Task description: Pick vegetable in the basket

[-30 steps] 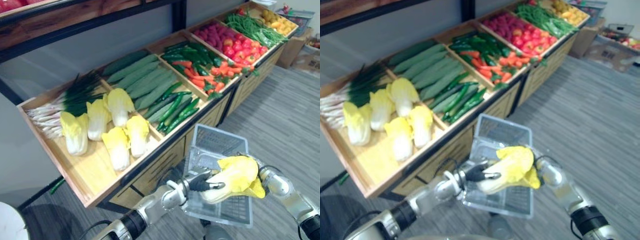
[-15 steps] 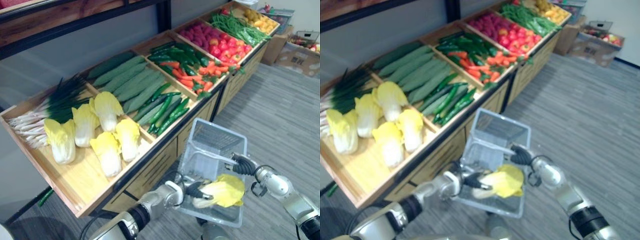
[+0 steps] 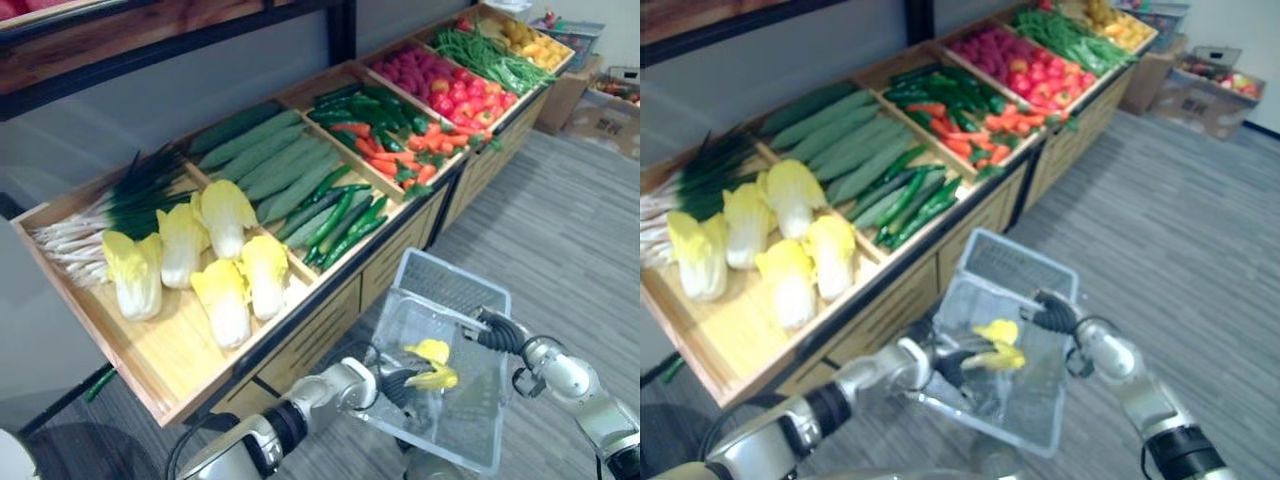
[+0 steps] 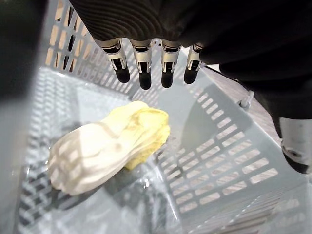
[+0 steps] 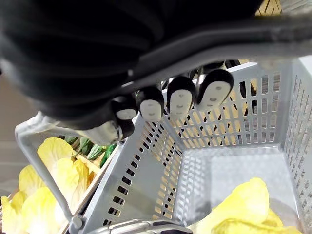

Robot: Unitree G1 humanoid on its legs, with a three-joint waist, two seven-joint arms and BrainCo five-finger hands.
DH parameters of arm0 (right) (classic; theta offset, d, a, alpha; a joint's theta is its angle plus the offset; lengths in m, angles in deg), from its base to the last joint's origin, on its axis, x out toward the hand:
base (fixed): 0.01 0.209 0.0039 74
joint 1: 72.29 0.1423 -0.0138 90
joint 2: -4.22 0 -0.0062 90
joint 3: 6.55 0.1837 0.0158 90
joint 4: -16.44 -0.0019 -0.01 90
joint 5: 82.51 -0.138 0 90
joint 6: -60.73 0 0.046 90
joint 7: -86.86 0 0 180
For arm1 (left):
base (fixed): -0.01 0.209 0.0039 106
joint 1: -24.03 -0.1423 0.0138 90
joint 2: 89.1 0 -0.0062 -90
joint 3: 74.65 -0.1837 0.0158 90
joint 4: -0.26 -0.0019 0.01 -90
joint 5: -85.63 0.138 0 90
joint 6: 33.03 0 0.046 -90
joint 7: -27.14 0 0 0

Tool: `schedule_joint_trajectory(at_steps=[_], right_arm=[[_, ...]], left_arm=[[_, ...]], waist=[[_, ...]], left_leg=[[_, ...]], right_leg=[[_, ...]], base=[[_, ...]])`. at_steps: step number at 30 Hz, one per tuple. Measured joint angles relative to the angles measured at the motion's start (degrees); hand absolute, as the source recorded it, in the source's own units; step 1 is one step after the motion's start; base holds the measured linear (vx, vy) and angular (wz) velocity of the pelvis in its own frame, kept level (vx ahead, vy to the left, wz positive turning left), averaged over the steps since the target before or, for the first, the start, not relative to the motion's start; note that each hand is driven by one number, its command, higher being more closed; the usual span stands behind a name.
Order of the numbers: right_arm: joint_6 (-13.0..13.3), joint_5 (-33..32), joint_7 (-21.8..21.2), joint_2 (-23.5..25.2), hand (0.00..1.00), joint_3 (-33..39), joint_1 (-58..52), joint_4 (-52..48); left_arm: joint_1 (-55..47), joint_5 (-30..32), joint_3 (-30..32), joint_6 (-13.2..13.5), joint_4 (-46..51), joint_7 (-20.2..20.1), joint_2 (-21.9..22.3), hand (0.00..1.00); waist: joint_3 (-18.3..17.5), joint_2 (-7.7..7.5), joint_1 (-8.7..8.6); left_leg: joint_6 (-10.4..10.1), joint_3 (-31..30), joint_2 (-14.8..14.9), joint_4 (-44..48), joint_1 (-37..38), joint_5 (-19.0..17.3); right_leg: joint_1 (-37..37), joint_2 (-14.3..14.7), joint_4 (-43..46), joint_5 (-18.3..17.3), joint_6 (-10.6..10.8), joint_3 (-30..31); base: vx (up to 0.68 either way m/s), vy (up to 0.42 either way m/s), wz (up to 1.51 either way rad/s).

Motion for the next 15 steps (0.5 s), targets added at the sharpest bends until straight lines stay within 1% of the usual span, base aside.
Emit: schedule_joint_trajectory(at_steps=[1,3,4,5,6,7,8,9,10,11,12,13,14,15], right_arm=[[0.0,0.1,0.0,1.2,1.00,1.2,-0.2,0.1],[-0.1,0.2,0.0,2.0,1.00,1.8,-0.3,0.5],[-0.1,0.5,0.1,2.8,1.00,2.7,-0.7,1.1],[-0.1,0.7,0.3,3.9,1.00,4.2,-1.3,1.8],[-0.2,1.3,0.5,4.3,1.00,5.0,-1.5,2.1],[-0.3,2.8,1.3,5.1,1.00,6.4,-1.8,2.9],[-0.3,4.0,1.7,6.1,1.00,8.1,-1.8,4.1],[-0.3,5.2,2.2,6.5,1.00,8.9,-1.8,4.8],[-0.3,5.7,3.0,6.9,1.00,10.0,-1.8,6.2],[-0.6,7.7,4.2,7.1,1.00,11.3,-2.0,8.3],[-1.2,9.1,5.1,7.7,1.00,13.1,-2.1,10.6],[-1.6,9.8,5.5,8.1,1.00,14.0,-2.1,11.8],[-2.1,11.5,6.4,9.2,1.00,16.4,-2.1,15.4],[-2.5,11.8,7.4,10.4,1.00,18.8,-2.0,19.6]], left_arm=[[-0.1,-2.3,-0.3,0.5,5.5,-0.8,-1.3,0.00],[-0.2,-4.5,-0.5,0.9,10.2,-1.6,-2.5,0.00],[-0.2,-7.3,-0.4,1.1,14.9,-1.9,-3.6,0.00],[-0.2,-10.7,-0.4,1.3,19.7,-2.4,-4.5,0.00],[-0.3,-12.0,-0.3,1.5,22.1,-2.6,-5.2,0.00],[-0.5,-15.5,0.1,2.4,26.3,-3.1,-6.9,0.00],[-1.6,-18.9,1.0,2.7,30.9,-3.8,-8.6,0.00],[-2.6,-20.6,1.6,3.0,33.1,-3.9,-9.4,0.00],[-4.4,-22.9,2.7,3.3,36.1,-4.2,-10.8,0.00],[-6.9,-28.0,4.0,3.2,39.4,-5.0,-12.5,0.00],[-9.9,-31.9,6.0,3.1,42.8,-5.1,-14.4,0.00],[-11.2,-34.2,7.0,3.1,44.3,-5.2,-15.4,0.00],[-14.5,-38.8,9.6,3.1,46.9,-5.2,-16.9,0.00],[-18.4,-42.2,13.4,3.1,49.4,-5.1,-17.8,0.00]], waist=[[0.0,0.01,0.17],[0.0,0.00,0.22],[0.0,0.01,0.36],[0.0,0.03,0.75],[0.0,0.06,1.03],[-0.1,0.12,1.92],[-0.3,0.21,2.22],[-0.3,0.28,2.39],[-0.4,0.34,2.86],[-0.6,0.50,3.61],[-0.7,0.59,3.93],[-0.7,0.61,4.37],[-1.1,0.52,5.02],[-1.3,0.36,5.70]], left_leg=[[0.0,-0.4,0.0,-0.2,-0.2,0.0],[0.1,-1.0,0.1,-0.2,-0.2,0.0],[0.2,-1.8,0.3,-0.3,-0.1,0.1],[0.3,-2.9,0.4,0.0,-0.3,0.2],[0.4,-3.3,0.4,0.1,-0.4,0.3],[0.5,-4.0,0.4,0.1,-0.7,0.3],[0.7,-5.3,0.4,0.1,-1.5,0.5],[0.8,-6.0,0.4,0.1,-1.8,0.5],[1.0,-7.0,0.4,0.1,-2.3,0.7],[1.2,-8.2,0.4,0.1,-2.8,0.9],[1.5,-10.0,0.4,0.1,-3.4,1.1],[1.7,-10.9,0.3,0.1,-3.7,1.2],[1.9,-12.6,0.1,-0.2,-4.4,1.4],[2.1,-14.2,-0.1,-0.3,-4.9,1.5]], right_leg=[[0.2,-0.4,0.0,0.0,0.0,-0.8],[0.7,-0.5,0.0,-0.1,0.0,-1.4],[1.3,-0.8,0.0,-0.2,-0.1,-2.4],[1.8,-1.0,0.0,-0.2,-0.1,-3.4],[2.0,-1.2,0.0,-0.2,-0.1,-4.0],[2.2,-1.5,0.0,-0.2,-0.1,-4.7],[2.3,-2.0,0.0,-0.2,-0.1,-6.0],[2.3,-2.2,0.0,-0.2,-0.1,-6.6],[2.5,-2.5,0.0,-0.3,0.0,-7.6],[2.9,-2.9,0.0,-0.4,0.1,-8.8],[3.4,-3.5,0.0,-0.5,0.3,-10.4],[3.8,-3.7,0.0,-0.6,0.4,-11.1],[4.1,-4.3,0.0,-0.8,0.5,-12.6],[4.7,-4.6,0.0,-1.3,0.5,-13.8]], base=[[-0.08,-0.010,0.18],[-0.07,-0.010,0.23],[-0.06,-0.012,0.38],[-0.06,-0.009,0.41],[-0.06,-0.007,0.37],[-0.06,-0.007,0.42],[-0.07,-0.011,0.44],[-0.06,-0.016,0.49],[-0.04,-0.021,0.48],[-0.05,-0.028,0.66],[-0.04,-0.024,0.64],[-0.04,-0.023,0.70],[-0.05,-0.036,0.66],[-0.04,-0.032,0.65]])
